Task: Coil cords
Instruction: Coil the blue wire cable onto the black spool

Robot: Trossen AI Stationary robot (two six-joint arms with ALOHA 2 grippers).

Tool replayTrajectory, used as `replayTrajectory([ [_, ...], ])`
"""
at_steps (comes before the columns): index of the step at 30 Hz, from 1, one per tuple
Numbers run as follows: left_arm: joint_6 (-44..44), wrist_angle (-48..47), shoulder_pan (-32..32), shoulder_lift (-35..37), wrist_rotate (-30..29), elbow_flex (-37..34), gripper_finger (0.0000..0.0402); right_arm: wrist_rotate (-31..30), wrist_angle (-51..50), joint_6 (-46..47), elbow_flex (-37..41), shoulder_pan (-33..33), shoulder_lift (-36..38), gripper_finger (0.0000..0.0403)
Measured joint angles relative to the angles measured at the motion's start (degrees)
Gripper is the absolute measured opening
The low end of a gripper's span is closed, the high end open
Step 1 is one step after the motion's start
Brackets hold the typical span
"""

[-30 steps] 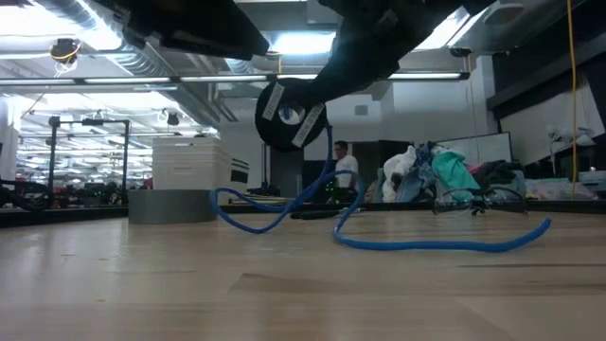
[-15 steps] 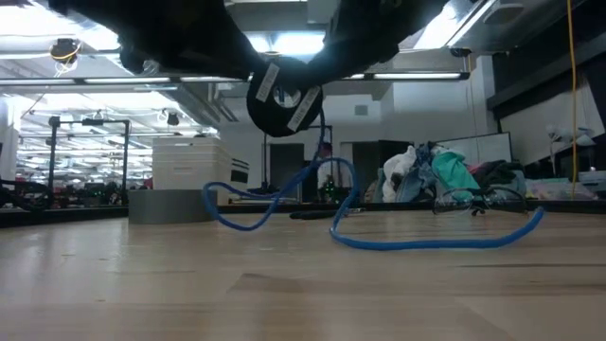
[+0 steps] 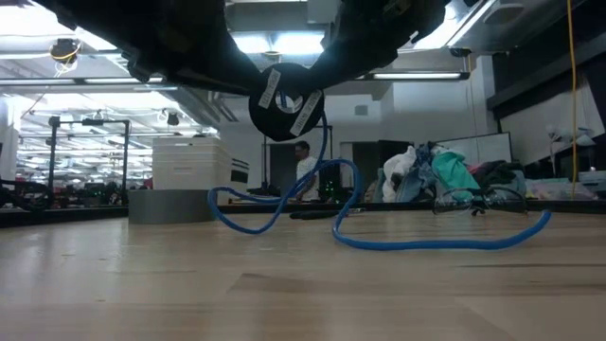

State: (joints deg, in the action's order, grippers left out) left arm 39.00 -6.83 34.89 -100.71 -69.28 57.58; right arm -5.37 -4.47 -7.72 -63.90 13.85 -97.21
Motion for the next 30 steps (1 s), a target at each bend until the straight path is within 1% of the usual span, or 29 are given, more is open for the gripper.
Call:
replayTrajectory([
  [6, 1.23, 0.4, 0.63, 0.0, -0.04, 0.02, 0.0127, 0.11, -0.22, -0.5, 0.0, 0.0, 0.0, 0.0001],
  [10, -2.35, 0.38, 2.5, 0.29, -0.25, 0.57, 0.0127, 2.4, -1.16, -1.43, -0.07, 0.11, 0.0, 0.0001],
  [13, -4.44, -0.34, 3.64, 1.84, -1.1, 0.61, 0.0127, 3.92, -1.7, -1.6, -0.07, 0.13, 0.0, 0.0001],
  [16, -4.93, -1.82, 4.17, 2.92, -2.62, 0.66, 0.0127, 4.48, -1.62, -1.79, -0.06, 0.13, 0.0, 0.0001],
  [18, -4.65, -2.39, 3.87, 2.93, -2.59, 0.65, 0.0127, 4.6, -1.62, -1.82, -0.04, 0.11, 0.0, 0.0001],
  [24, 1.08, -4.73, 2.0, 2.78, -0.06, 0.63, 0.0127, 5.03, -0.97, -3.19, -0.04, 0.5, 0.0, 0.0001],
  [28, 1.15, -4.5, 1.17, 2.78, 3.14, 0.53, 0.0127, 5.61, 0.62, -4.53, -0.02, 0.92, 0.0, 0.0003],
  [30, 2.1, -4.3, 1.05, 2.78, 3.85, 0.01, 0.0127, 5.77, 1.11, -4.88, -0.02, 1.13, 0.0, 0.0004],
])
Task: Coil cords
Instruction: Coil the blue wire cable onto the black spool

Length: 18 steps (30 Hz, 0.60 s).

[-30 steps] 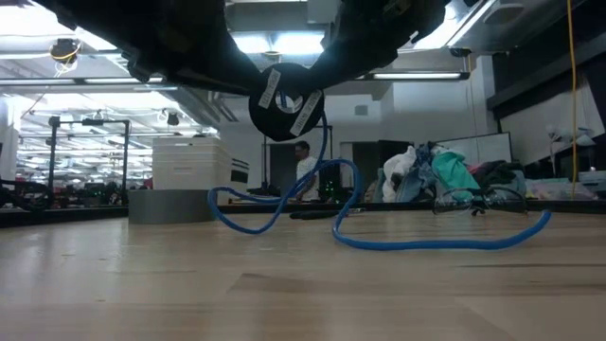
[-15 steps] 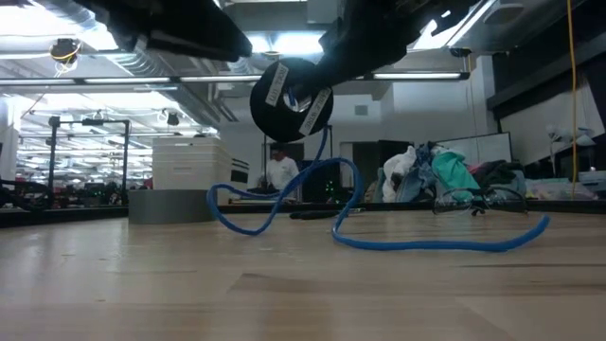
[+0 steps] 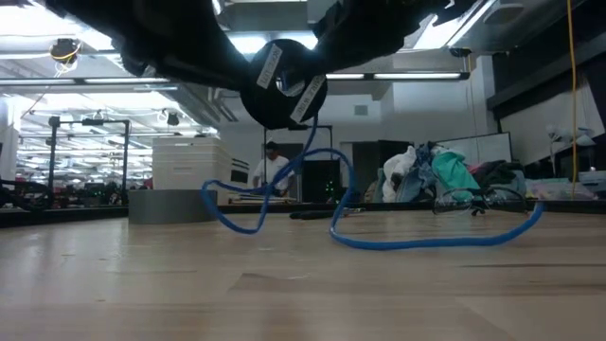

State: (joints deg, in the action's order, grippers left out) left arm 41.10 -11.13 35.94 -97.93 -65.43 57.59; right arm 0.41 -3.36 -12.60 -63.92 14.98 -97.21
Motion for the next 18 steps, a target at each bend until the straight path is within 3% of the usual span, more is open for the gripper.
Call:
replayTrajectory([
  [7, -4.75, 1.48, 2.13, 0.59, 0.77, -0.23, 0.0127, 2.81, -0.84, -1.36, 0.0, 0.05, 0.0, 0.0002],
  [18, -38.66, 5.17, 9.6, 4.94, 0.65, -0.2, 0.0127, 21.36, 3.72, -11.96, 0.04, 0.05, 0.0, 0.0002],
])
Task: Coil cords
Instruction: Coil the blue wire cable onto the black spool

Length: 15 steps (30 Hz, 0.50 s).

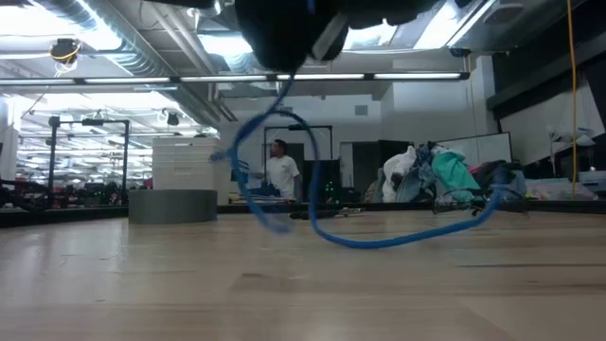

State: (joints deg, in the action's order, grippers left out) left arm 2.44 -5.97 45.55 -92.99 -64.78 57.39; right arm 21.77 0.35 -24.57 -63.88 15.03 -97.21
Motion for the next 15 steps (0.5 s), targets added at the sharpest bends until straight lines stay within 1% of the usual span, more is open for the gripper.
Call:
replayTrajectory([
  [2, -4.62, 1.73, 0.84, -0.04, 0.48, -0.03, 0.0127, 2.4, 0.16, -2.42, 0.0, -0.03, 0.0, 0.0001],
  [5, -13.83, 8.66, 2.03, -0.07, 1.94, -0.03, 0.0127, 5.74, 0.38, -3.21, 0.0, -0.12, 0.0, 0.0001],
  [6, -17.79, 11.75, 2.36, -0.07, 2.35, -0.03, 0.0127, 7.03, 0.88, -2.96, 0.0, -0.48, 0.0, 0.0001],
  [9, -32.12, 20.32, 2.82, -0.07, 4.71, -0.01, 0.0127, 13.47, 3.19, -2.43, 0.0, -1.71, 0.0, 0.0001],
  [12, -45.94, 26.22, 2.46, -0.11, 8.23, -0.01, 0.0127, 19.5, 7.15, -1.19, 0.0, -2.88, 0.0, 0.0001],
  [15, -53.81, 30.07, 1.06, -0.13, 9.56, 0.04, 0.0127, 24.51, 10.4, 0.63, 0.0, -4.09, 0.0, 0.0001],
])
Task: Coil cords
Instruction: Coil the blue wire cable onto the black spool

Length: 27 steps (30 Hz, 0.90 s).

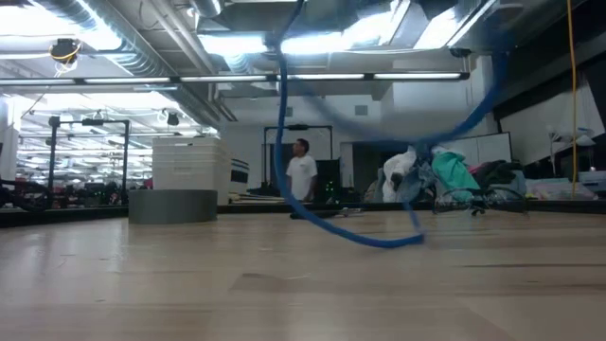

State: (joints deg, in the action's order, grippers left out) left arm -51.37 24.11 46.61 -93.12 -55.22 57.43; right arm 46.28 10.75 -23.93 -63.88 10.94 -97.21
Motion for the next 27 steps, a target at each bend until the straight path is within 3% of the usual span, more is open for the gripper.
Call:
replayTrajectory([
  [8, -8.65, -3.22, -4.62, 0.0, 4.62, 3.09, 0.0127, 3.22, -0.72, 1.63, 0.0, -0.5, -0.13, 0.0001],
  [13, -7.76, -13.43, -6.32, -0.09, 11.96, 6.54, 0.0127, 5.89, -0.73, 2.98, 0.0, -0.5, -0.13, 0.0001],
  [17, -7.44, -20.45, -7.04, -0.09, 13.09, 9.3, 0.0127, 6.95, -1.15, 3.38, 0.0, -0.5, -0.14, 0.0001],
  [21, -10.38, -21.66, -7.04, -0.09, 14.2, 11.13, 0.0127, 7.3, -1.24, 5.86, 0.0, -0.5, -0.15, 0.0001],
  [27, -11.03, -23.74, -8.03, -0.09, 21.2, 12.19, 0.0127, 7.35, -1.27, 7.64, 0.0, -0.48, -0.15, 0.0001],
])
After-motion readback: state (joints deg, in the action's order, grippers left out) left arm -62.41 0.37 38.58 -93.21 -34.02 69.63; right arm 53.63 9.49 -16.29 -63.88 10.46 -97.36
